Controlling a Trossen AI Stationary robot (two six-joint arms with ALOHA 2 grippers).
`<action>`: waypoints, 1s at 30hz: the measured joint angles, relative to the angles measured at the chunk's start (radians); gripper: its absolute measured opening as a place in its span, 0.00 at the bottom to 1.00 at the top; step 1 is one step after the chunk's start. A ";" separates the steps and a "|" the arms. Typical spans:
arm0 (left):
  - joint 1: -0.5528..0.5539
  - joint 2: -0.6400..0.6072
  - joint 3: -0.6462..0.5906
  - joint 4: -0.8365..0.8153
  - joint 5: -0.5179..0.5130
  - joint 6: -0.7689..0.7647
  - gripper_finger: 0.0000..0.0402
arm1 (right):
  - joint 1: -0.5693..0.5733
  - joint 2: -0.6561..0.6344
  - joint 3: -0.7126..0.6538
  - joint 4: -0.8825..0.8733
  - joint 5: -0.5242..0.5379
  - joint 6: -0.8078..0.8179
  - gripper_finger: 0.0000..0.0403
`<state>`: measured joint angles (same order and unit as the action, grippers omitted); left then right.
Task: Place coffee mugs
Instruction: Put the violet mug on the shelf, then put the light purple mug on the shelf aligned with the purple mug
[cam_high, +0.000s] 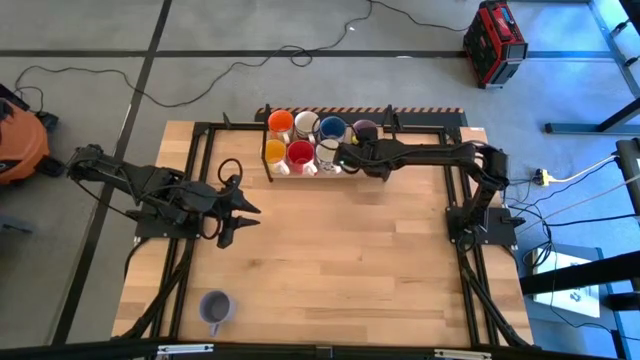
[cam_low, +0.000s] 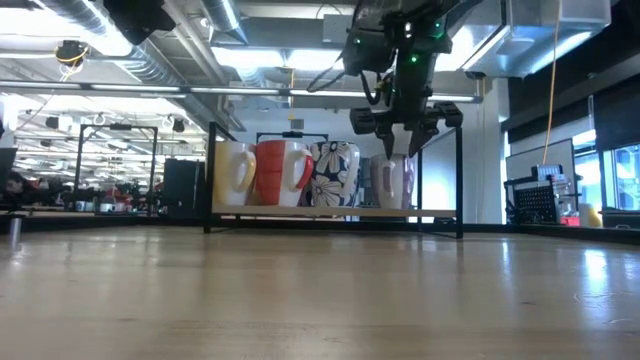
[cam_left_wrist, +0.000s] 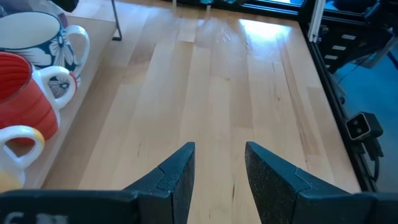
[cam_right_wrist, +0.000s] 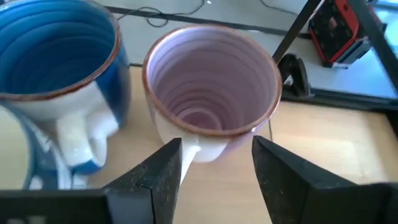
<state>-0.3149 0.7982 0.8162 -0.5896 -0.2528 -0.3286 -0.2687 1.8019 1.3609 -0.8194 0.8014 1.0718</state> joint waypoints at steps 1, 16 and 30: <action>0.000 0.000 0.000 0.000 -0.001 0.000 0.34 | -0.002 0.000 0.000 0.001 -0.001 -0.006 0.46; 0.000 0.000 0.000 0.000 -0.001 0.000 0.34 | 0.040 -0.036 0.000 0.006 0.096 -0.040 0.46; 0.000 0.000 0.000 -0.001 0.126 -0.010 0.34 | 0.470 -0.124 0.002 0.286 -0.041 -0.253 0.46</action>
<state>-0.3153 0.7982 0.8158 -0.5908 -0.1264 -0.3386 0.2010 1.6776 1.3628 -0.5335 0.7605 0.8193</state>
